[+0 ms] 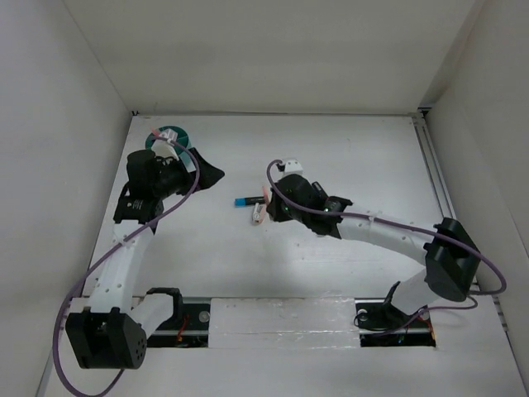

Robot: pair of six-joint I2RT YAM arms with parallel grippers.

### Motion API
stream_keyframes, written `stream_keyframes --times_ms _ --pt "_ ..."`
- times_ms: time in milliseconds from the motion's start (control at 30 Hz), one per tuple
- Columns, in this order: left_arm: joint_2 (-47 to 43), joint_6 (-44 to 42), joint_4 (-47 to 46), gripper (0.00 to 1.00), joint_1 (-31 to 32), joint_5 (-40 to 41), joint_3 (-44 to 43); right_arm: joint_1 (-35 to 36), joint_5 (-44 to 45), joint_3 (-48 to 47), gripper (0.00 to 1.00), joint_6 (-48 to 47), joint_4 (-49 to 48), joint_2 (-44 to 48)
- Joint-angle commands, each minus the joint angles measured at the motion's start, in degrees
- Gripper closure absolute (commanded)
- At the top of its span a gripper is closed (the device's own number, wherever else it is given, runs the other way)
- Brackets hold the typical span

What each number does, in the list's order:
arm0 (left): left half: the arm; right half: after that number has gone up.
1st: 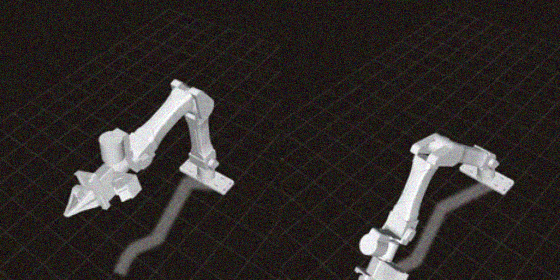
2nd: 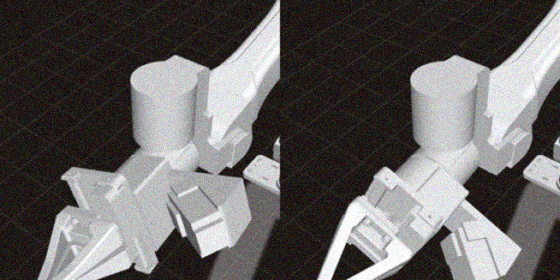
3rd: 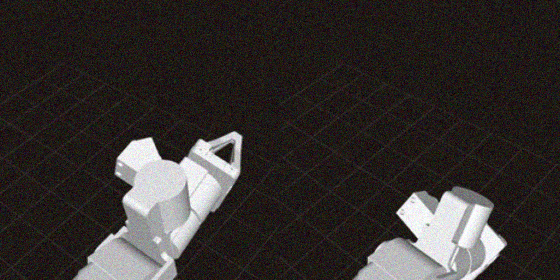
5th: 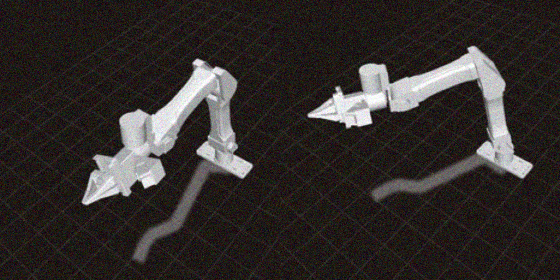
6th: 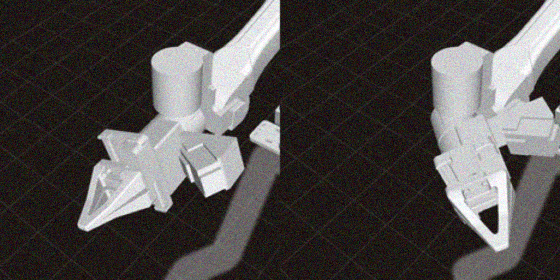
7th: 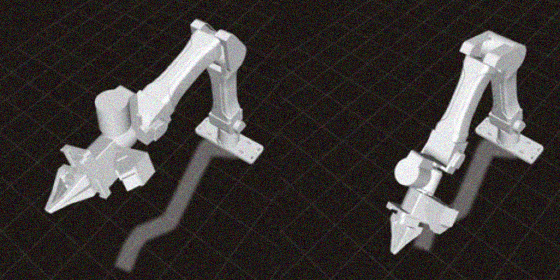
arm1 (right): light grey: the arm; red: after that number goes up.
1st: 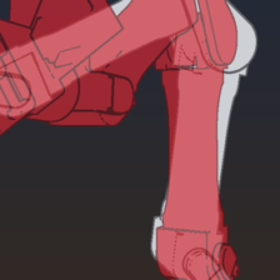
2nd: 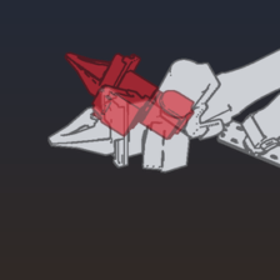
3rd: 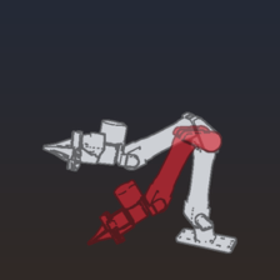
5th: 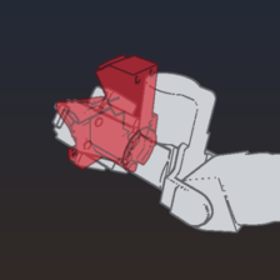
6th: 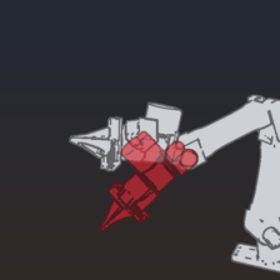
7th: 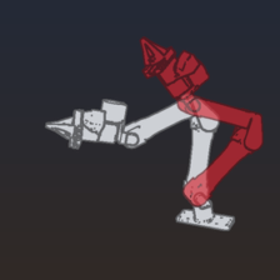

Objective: Sort the stationery into containers
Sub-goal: Pick up the pen from the center of the board, then place the pen in the storage box.

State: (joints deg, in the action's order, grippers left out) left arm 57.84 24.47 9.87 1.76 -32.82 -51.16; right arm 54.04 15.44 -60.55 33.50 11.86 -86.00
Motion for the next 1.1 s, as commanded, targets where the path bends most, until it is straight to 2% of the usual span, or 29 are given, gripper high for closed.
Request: stream_keyframes --times_ms 0,233,500,633,667,767,833,1067 --pt "0.34 0.31 -5.2 0.0 -0.27 -10.42 0.71 1.24 -2.25 -9.63 1.0 -3.17 -2.37 -3.47" --pt "0.87 2.25 -9.08 0.0 -0.27 -15.26 1.85 3.09 -4.01 -21.61 1.0 -3.79 -2.37 -10.24" --pt "1.48 2.25 -8.02 0.0 -0.27 -14.73 0.71 6.69 -5.42 -23.39 1.0 -4.32 -2.89 -10.16" --pt "1.48 2.25 -8.02 0.08 -0.27 -13.68 0.71 7.75 -4.81 -21.28 1.0 -4.32 -5.08 -8.75" --pt "1.48 2.25 -8.02 0.14 -0.27 -13.68 0.71 7.75 -5.33 -21.27 1.0 -4.32 -5.09 -8.75" --pt "1.48 1.72 -7.41 0.23 -0.27 -13.68 0.71 7.75 -5.33 -20.66 1.0 -4.32 -5.09 -8.13" --pt "1.48 1.72 -7.41 0.33 -0.27 -13.68 0.71 7.75 -4.73 -20.13 1.0 -4.32 -5.62 -7.61" --pt "1.48 1.72 -7.41 0.46 -0.27 -13.67 0.18 7.75 -1.91 -17.58 1.0 -2.65 -9.04 -4.97"
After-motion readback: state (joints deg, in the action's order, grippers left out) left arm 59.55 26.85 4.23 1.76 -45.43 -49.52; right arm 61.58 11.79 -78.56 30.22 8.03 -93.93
